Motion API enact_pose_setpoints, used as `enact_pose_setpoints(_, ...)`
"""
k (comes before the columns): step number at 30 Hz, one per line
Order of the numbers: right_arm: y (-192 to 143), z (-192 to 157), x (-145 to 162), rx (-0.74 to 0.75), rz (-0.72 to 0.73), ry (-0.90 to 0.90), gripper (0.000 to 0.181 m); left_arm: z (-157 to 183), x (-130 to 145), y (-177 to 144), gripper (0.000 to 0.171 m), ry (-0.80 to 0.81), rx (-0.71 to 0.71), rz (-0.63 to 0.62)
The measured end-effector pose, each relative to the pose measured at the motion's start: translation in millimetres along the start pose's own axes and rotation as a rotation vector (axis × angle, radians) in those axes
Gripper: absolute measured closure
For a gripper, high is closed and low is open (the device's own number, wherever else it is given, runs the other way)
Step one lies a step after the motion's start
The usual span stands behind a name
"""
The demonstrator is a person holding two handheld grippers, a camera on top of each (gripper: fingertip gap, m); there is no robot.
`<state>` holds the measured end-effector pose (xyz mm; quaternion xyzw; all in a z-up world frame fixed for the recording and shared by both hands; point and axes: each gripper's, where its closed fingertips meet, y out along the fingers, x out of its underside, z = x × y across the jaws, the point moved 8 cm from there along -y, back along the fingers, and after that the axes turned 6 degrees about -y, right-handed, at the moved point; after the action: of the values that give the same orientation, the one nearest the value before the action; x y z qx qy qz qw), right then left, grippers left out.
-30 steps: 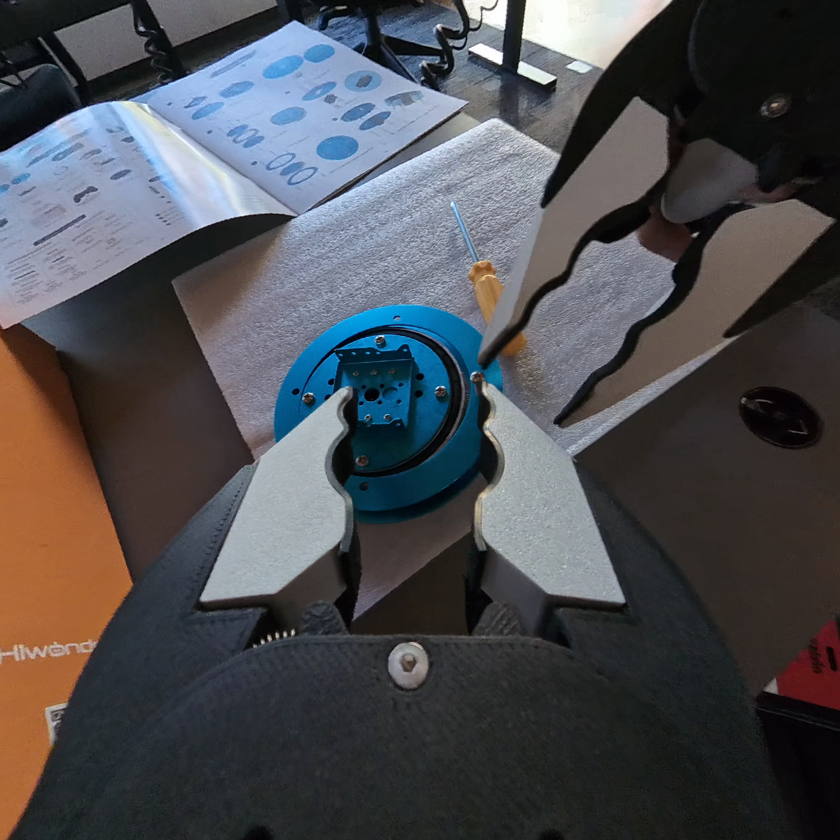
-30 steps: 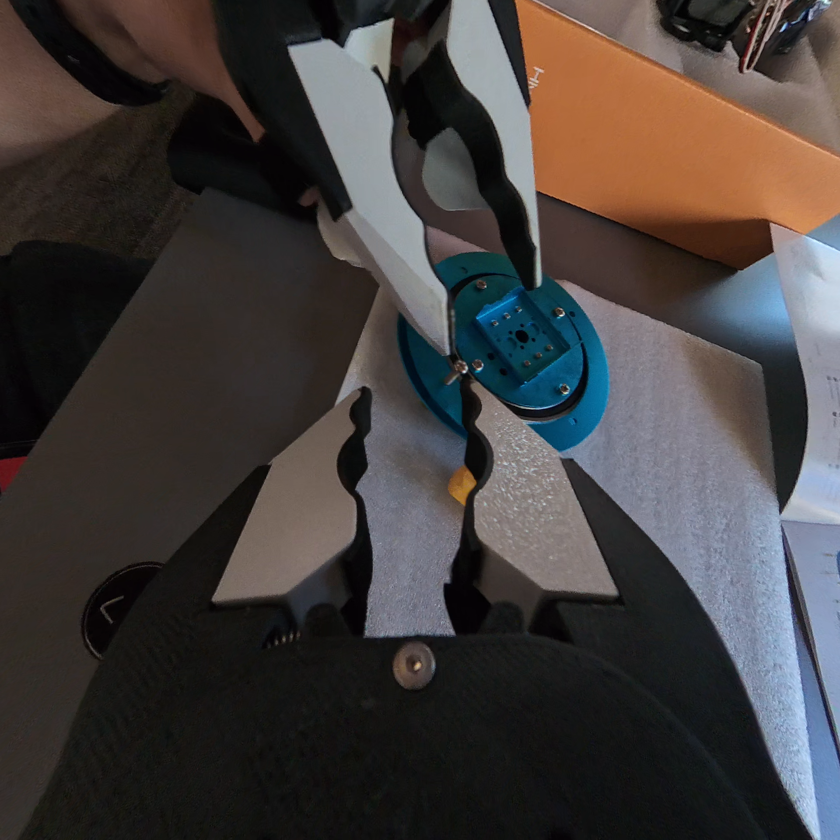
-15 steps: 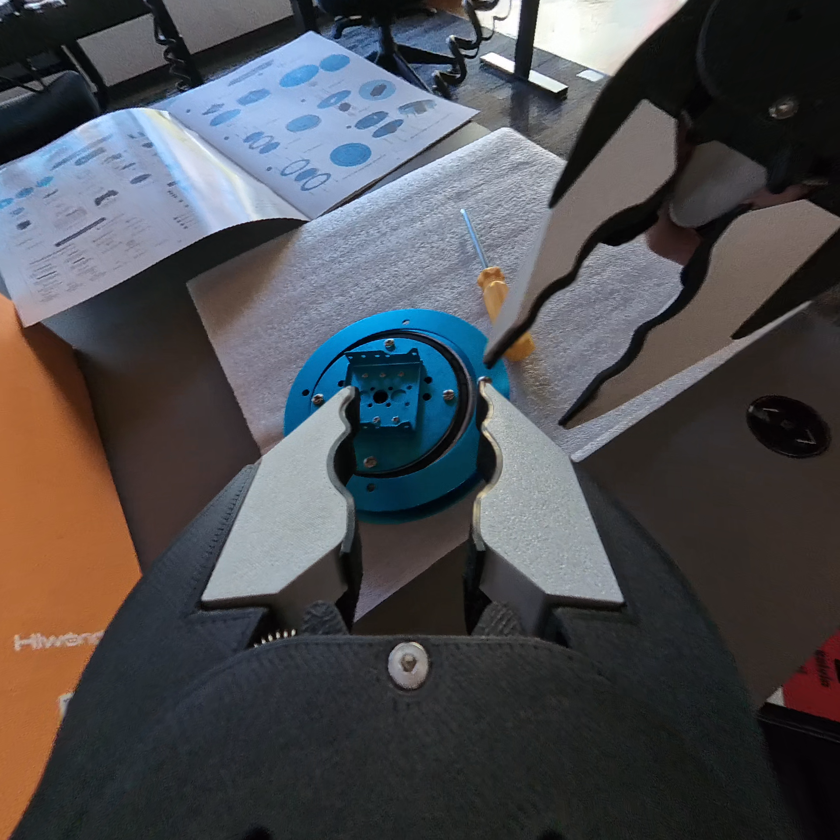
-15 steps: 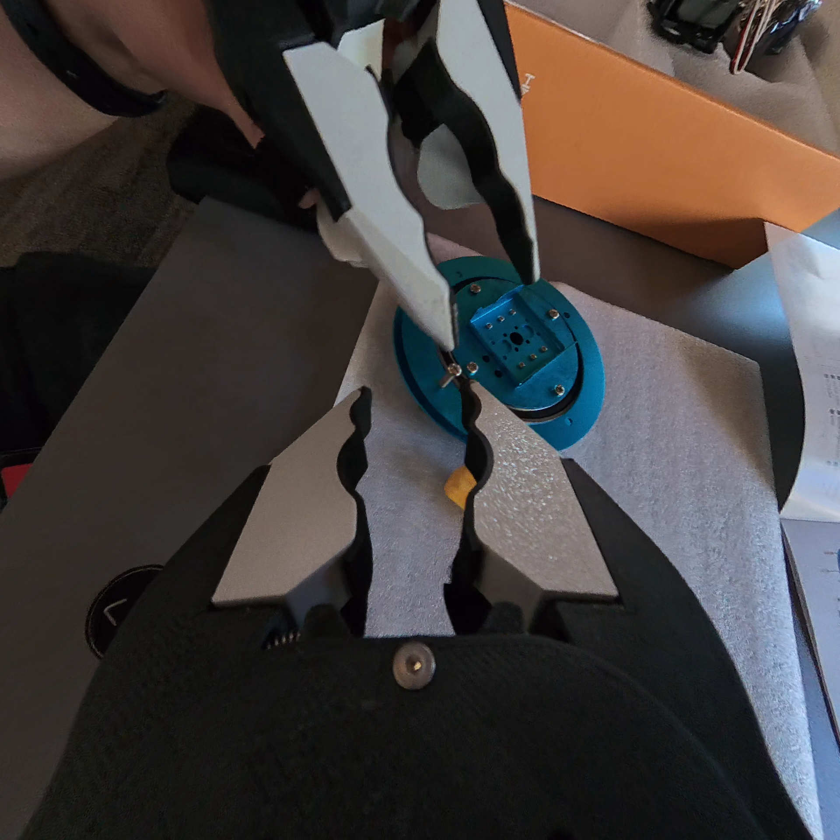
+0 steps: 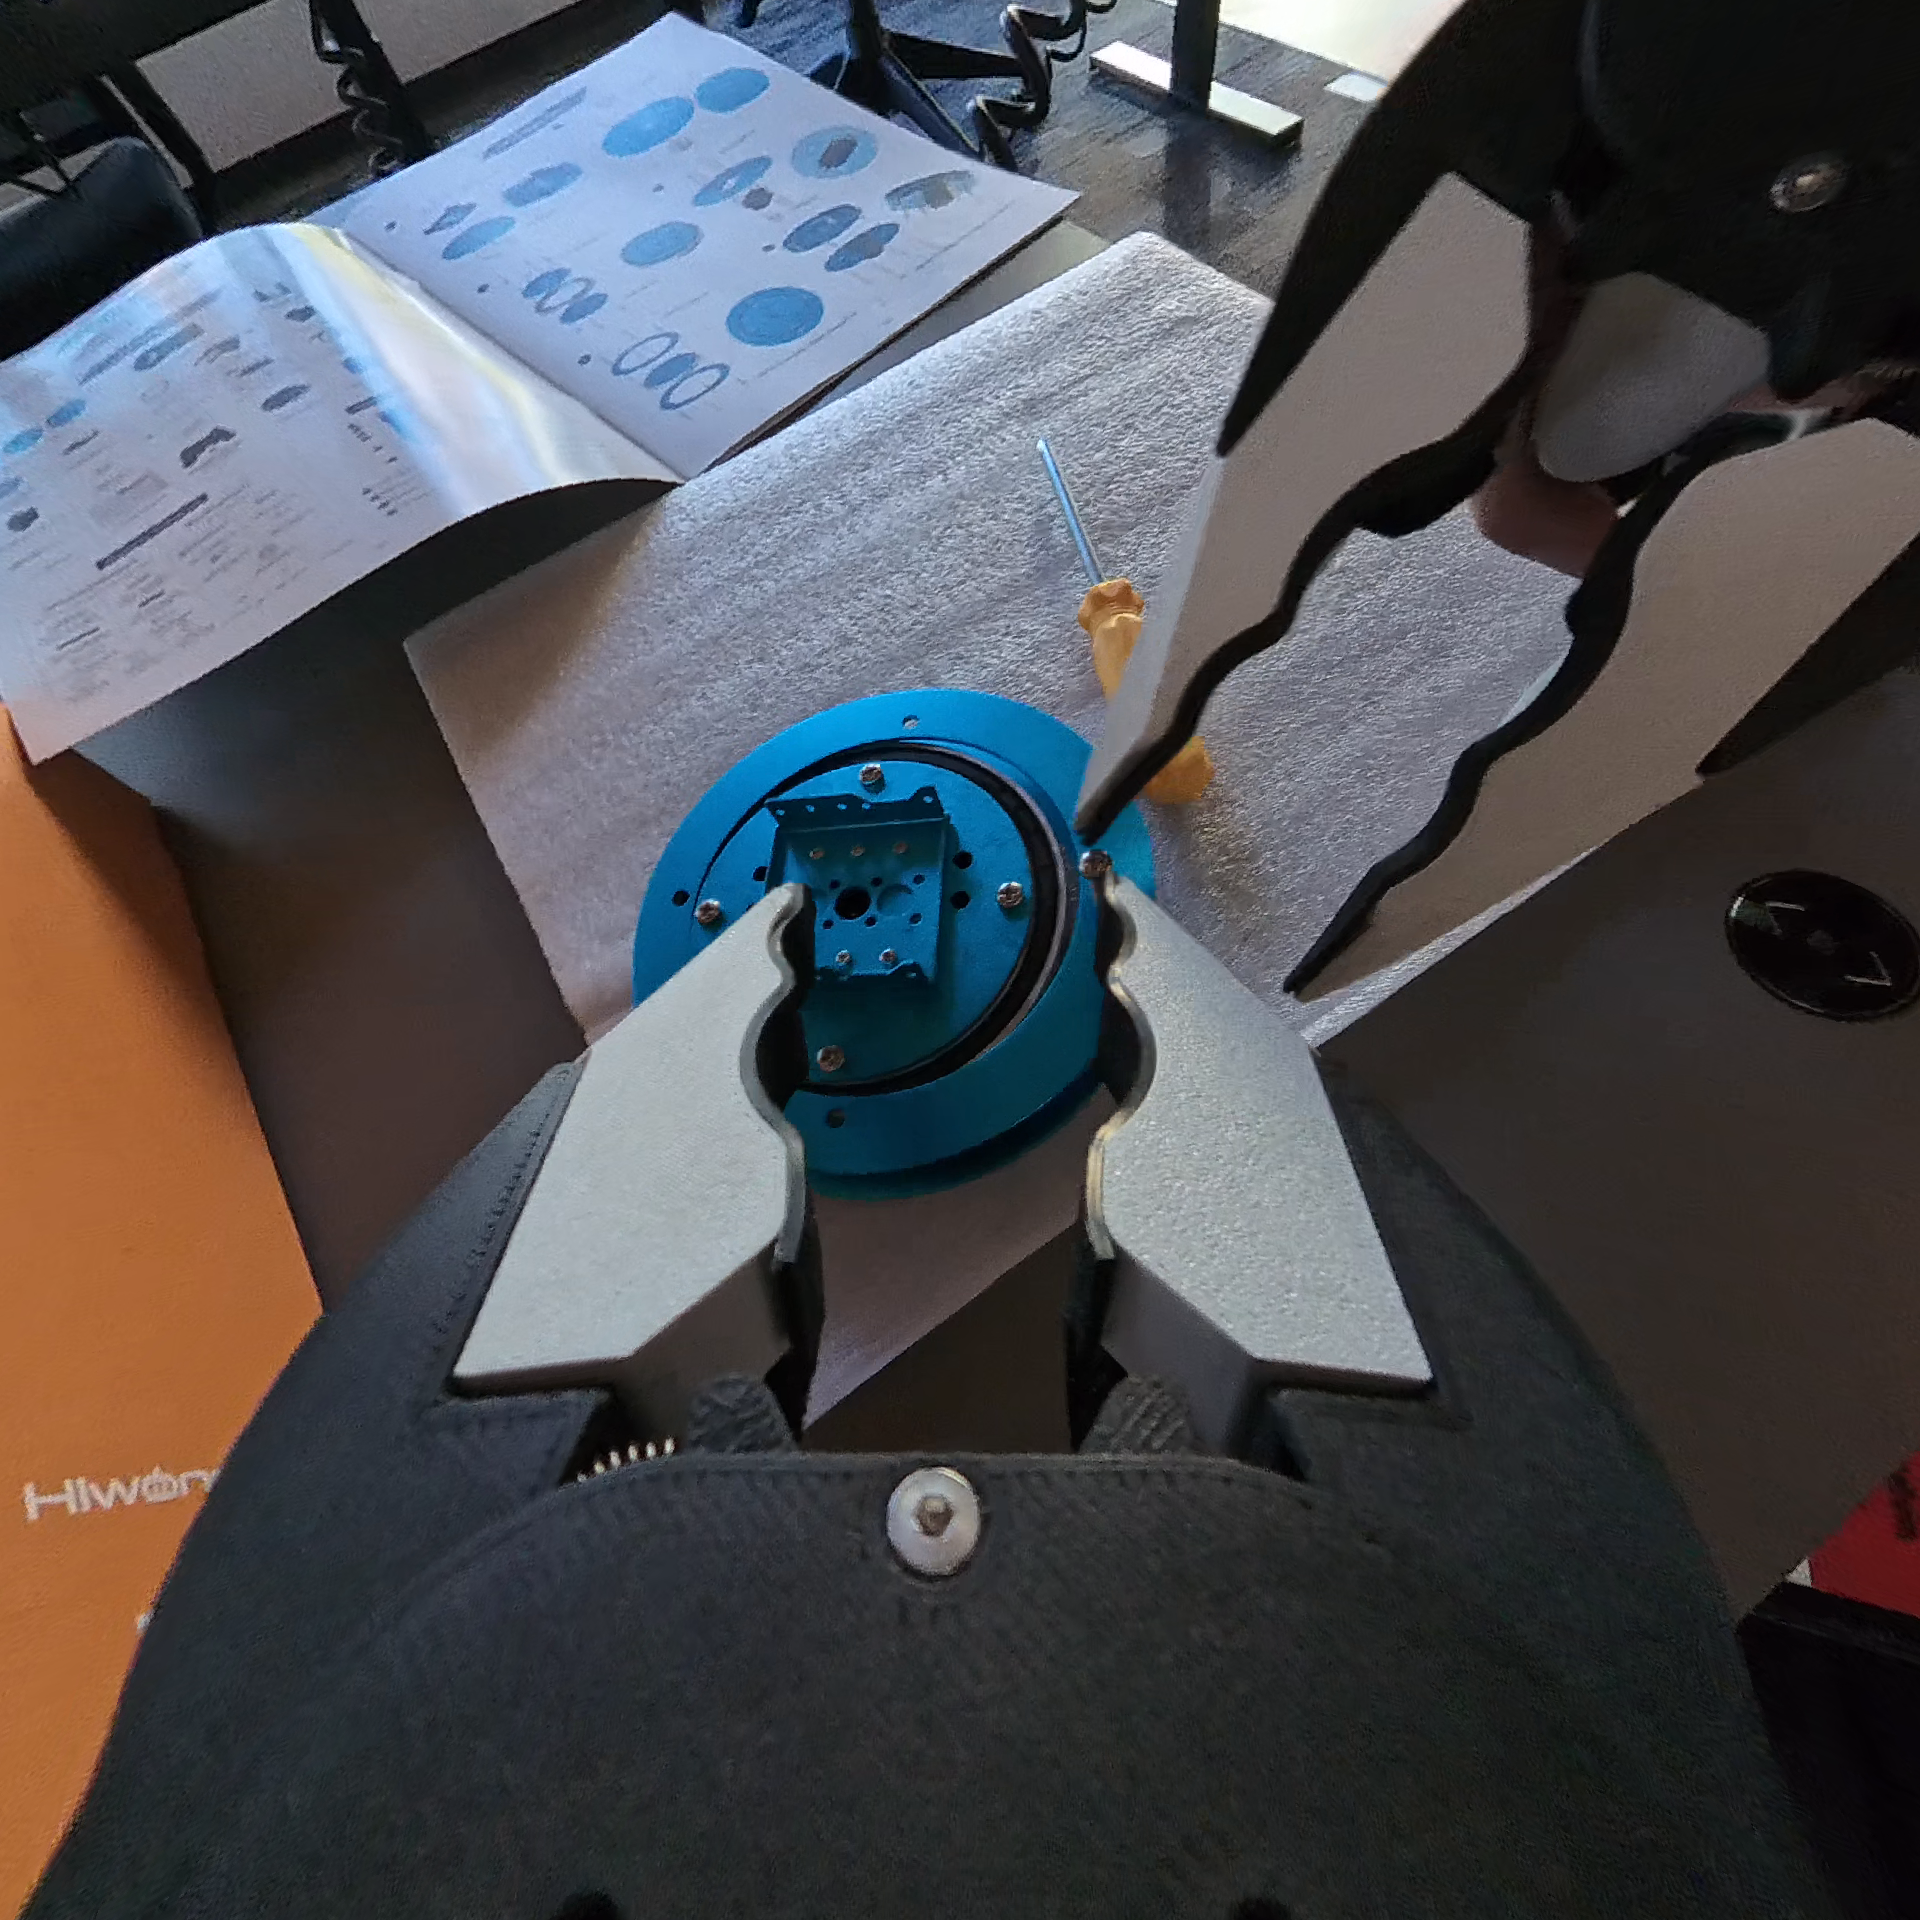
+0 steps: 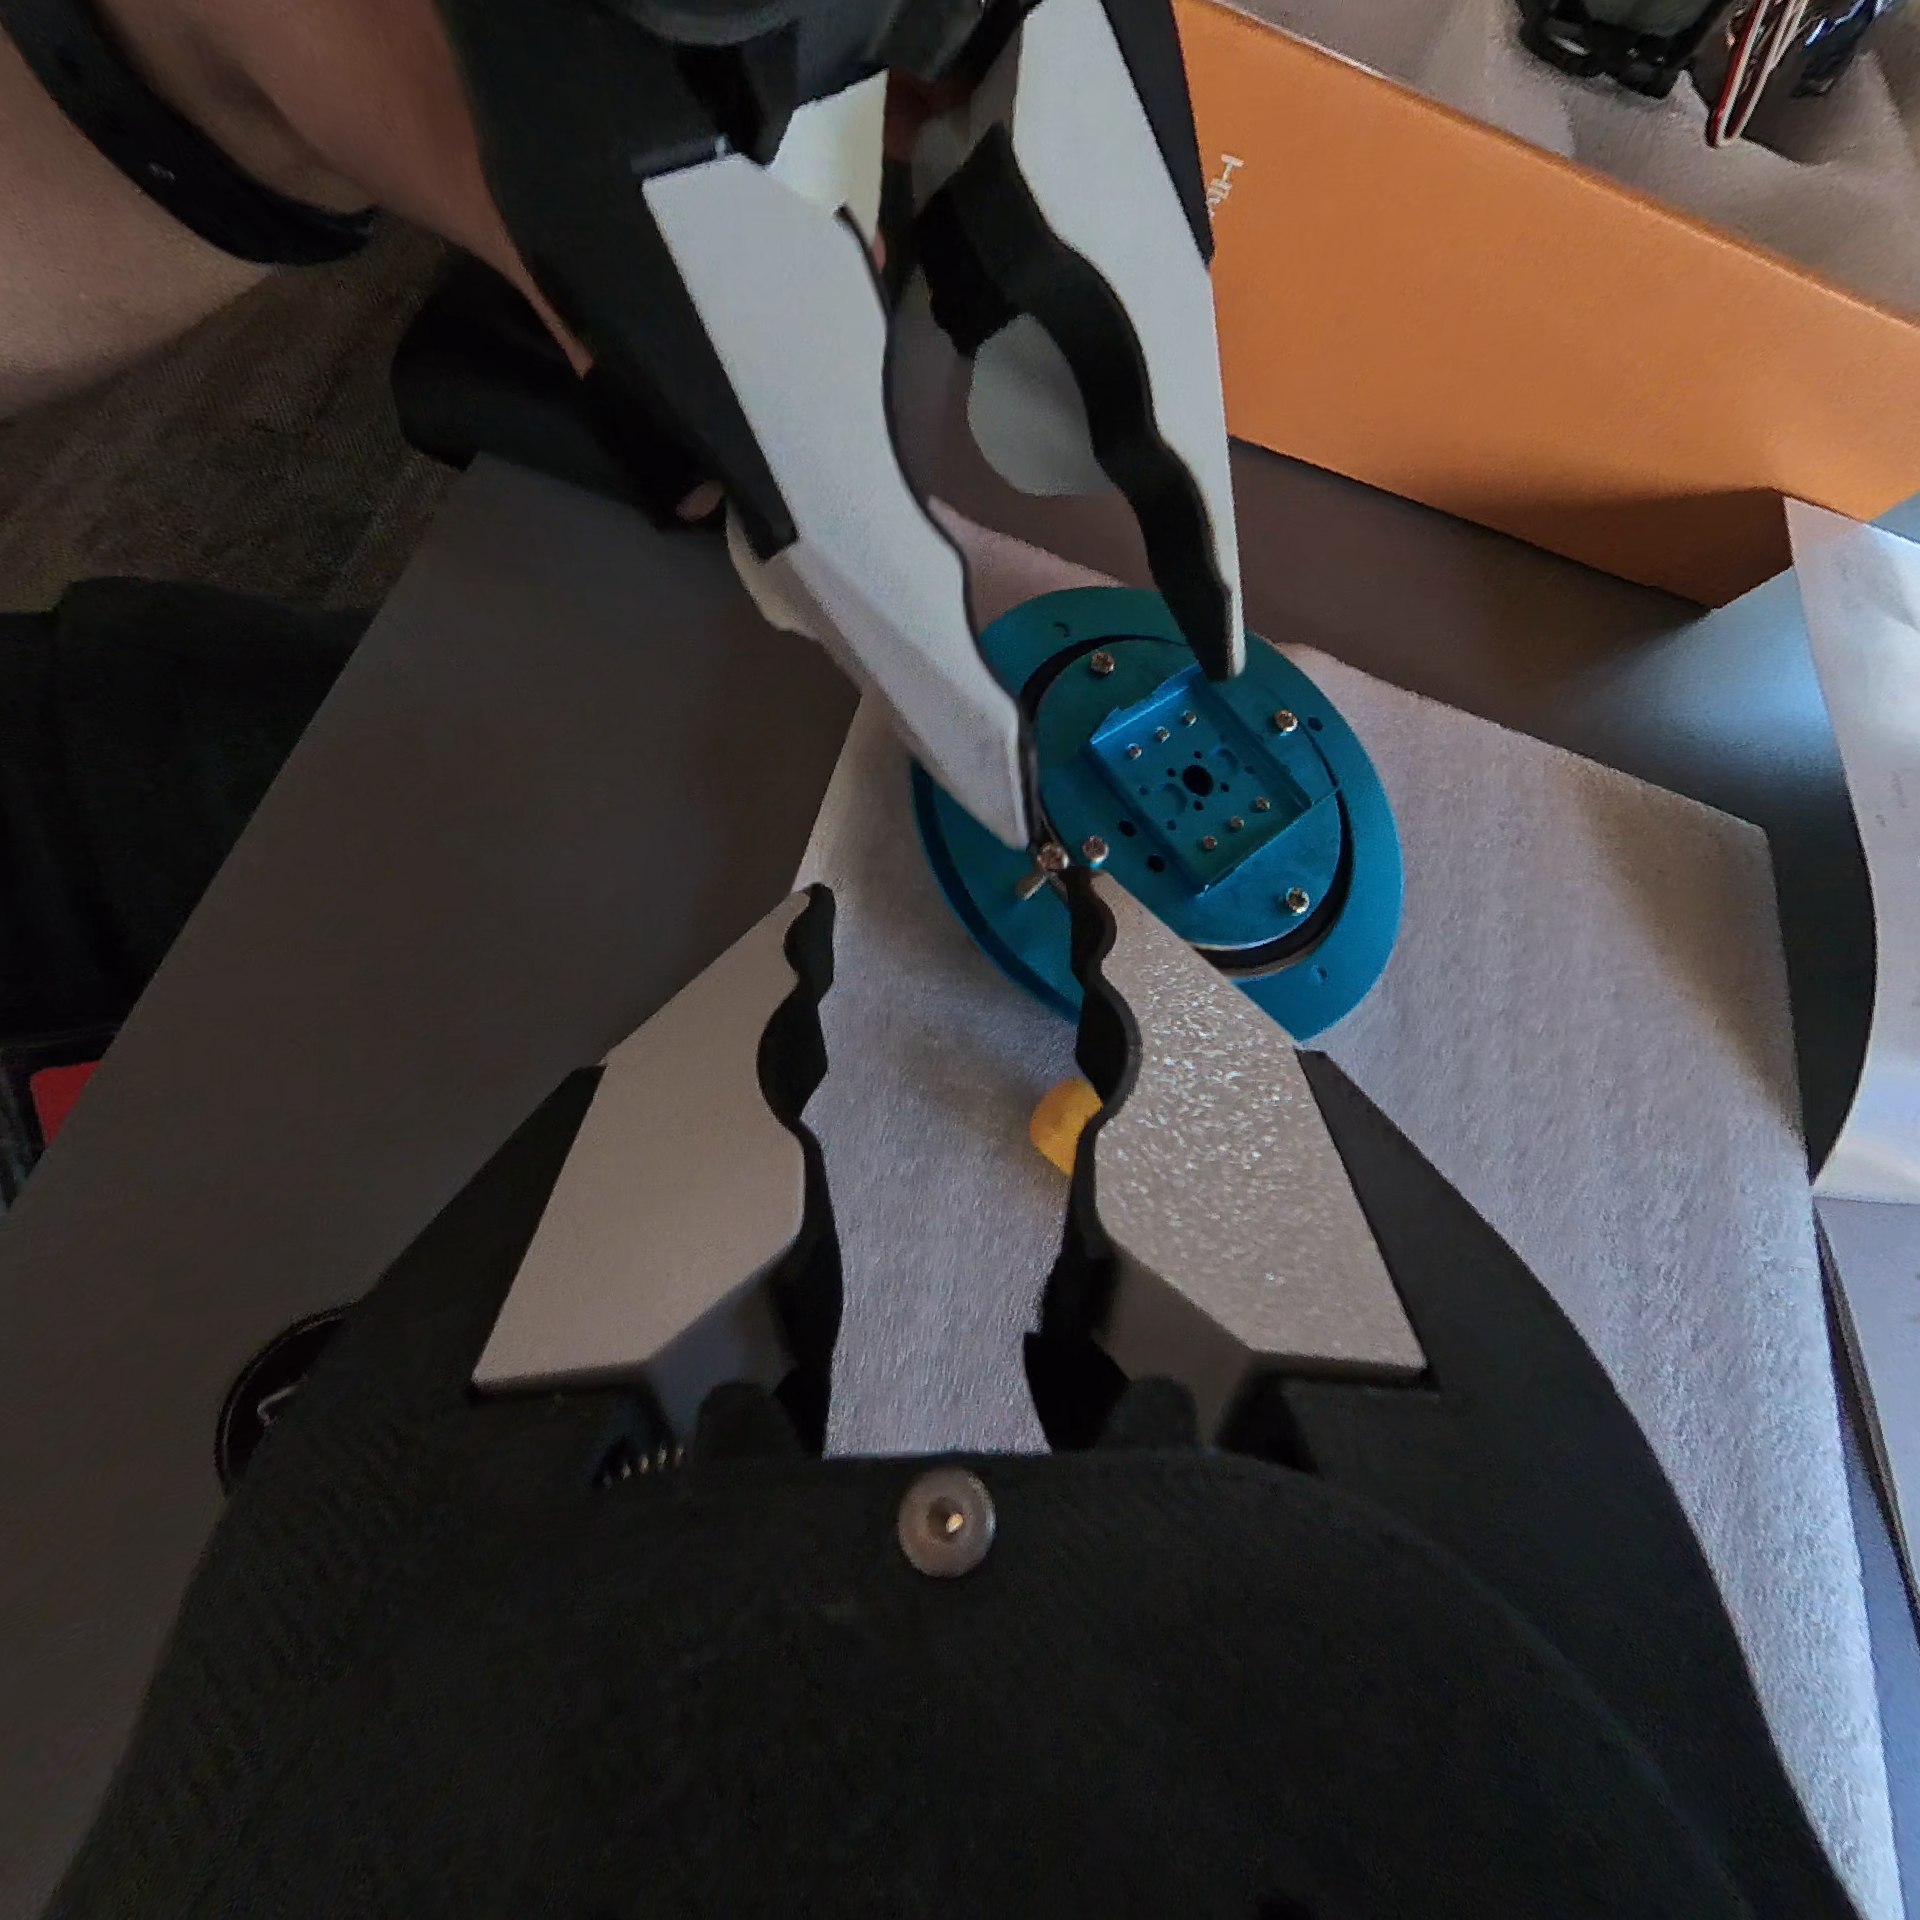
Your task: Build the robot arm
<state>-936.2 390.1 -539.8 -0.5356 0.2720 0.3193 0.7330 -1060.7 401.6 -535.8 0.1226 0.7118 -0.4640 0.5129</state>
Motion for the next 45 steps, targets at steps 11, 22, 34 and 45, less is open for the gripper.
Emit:
enact_pose_setpoints(11,-4,-1,8,-0.007,-0.015,0.023,0.136,-5,3,-3,0.119,-0.023,-0.012,0.008)
enact_pose_setpoints(22,-2,-6,8,-0.04,0.029,0.021,0.139,-10,6,-1,0.121,0.003,-0.076,-0.014)
enact_pose_setpoints(34,3,-5,5,-0.04,-0.014,0.007,0.14,0,3,6,0.113,0.013,-0.03,-0.017)
enact_pose_setpoints(45,13,2,-3,-0.028,-0.018,-0.005,0.13,1,2,5,0.117,0.001,-0.001,-0.016)
